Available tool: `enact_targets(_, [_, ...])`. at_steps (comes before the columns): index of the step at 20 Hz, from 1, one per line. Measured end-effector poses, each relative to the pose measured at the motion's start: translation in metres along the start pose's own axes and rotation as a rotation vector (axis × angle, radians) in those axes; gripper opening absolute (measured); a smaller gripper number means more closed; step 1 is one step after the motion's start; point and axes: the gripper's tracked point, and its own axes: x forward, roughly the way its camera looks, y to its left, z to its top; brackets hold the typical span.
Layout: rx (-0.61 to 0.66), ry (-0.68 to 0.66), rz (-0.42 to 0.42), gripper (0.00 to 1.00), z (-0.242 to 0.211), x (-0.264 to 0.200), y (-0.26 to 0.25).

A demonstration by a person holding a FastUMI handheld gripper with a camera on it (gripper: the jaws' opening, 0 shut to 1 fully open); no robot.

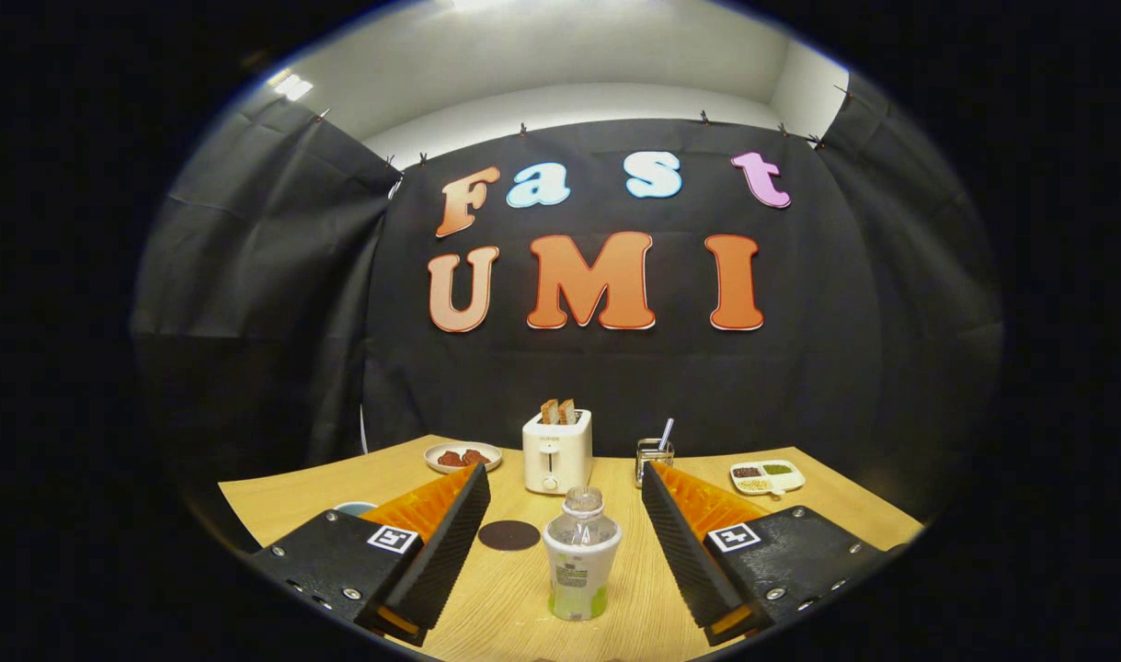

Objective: Take the bottle from table, then pour the juice into the cup, finally place the bottle on the coaster

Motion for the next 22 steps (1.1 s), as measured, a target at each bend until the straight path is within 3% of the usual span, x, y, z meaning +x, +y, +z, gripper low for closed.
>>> enact_targets(3, [-0.016, 0.063, 0.018, 0.99, -0.038, 0.011, 0.007])
enact_targets(9, [-0.059, 0.173, -0.049, 0.99, -0.1, 0.03, -0.012])
enact_targets(13, [-0.012, 0.242, -0.055, 0.97, -0.133, 0.041, -0.014])
enact_targets(15, [0.006, 0.277, -0.061, 0.91, -0.147, 0.046, -0.016])
enact_targets(19, [0.033, 0.302, -0.063, 0.67, -0.156, 0.054, -0.016])
enact_targets(22, [0.047, 0.322, -0.097, 0.62, -0.156, 0.058, -0.021])
